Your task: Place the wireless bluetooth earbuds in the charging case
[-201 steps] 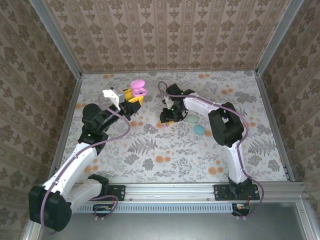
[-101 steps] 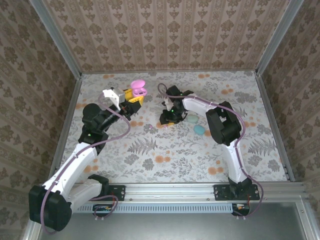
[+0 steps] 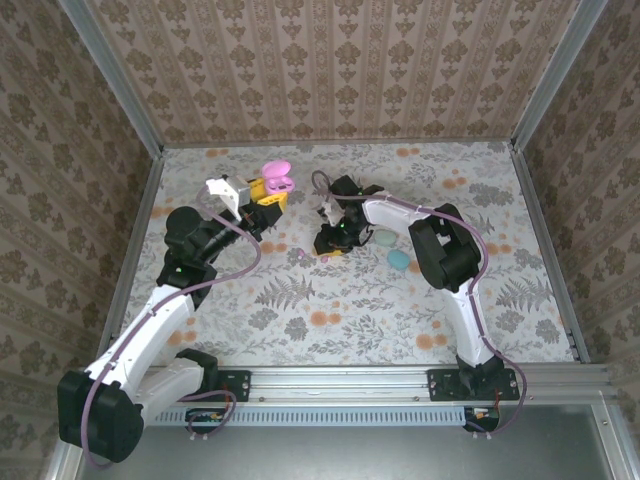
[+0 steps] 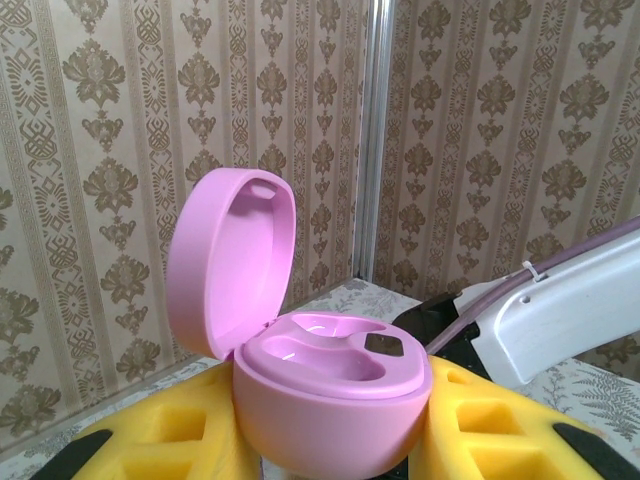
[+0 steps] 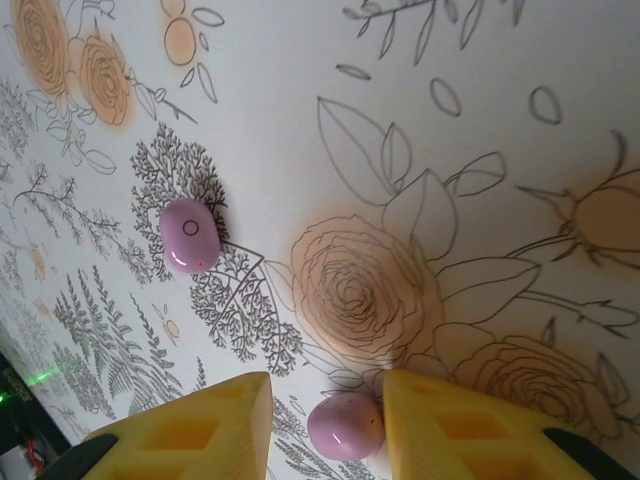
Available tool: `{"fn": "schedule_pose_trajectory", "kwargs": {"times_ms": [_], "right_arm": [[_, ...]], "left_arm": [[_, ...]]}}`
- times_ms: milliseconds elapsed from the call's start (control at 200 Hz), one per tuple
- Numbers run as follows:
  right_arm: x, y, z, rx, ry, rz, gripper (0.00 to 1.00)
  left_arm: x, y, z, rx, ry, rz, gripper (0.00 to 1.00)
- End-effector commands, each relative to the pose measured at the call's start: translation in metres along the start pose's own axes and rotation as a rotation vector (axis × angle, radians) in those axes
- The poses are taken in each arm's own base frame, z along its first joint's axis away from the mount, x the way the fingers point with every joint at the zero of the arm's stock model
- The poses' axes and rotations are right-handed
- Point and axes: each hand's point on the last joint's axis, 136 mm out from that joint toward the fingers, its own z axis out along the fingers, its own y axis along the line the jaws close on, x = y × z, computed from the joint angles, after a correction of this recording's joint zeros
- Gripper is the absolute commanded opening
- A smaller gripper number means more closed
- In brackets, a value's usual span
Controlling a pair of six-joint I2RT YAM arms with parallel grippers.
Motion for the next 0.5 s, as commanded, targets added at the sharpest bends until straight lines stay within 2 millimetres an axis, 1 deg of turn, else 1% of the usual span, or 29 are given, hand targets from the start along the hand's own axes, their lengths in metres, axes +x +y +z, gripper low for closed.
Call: {"fn": "schedule_pose_trajectory", "kwargs": {"times_ms": [0,300,495], "right_arm": [[0.005,0.02,-0.015,-0.046,-0.008,-0.024,0.36],[0.026,0.028,-0.018,-0.055,0.031,-0.03,0.36],[0.047,0.036,-0.014,-0.06,0.073,-0.038,0.36]], "left_arm": [[-0.015,-0.003,0.001,0.017,-0.035,0.032,0.32],[-0.015,-0.003,0.001,0.015,-0.037,0.03,0.32],[-0.017,-0.003,0.001,0.016,-0.038,0.031,0.32]]}}
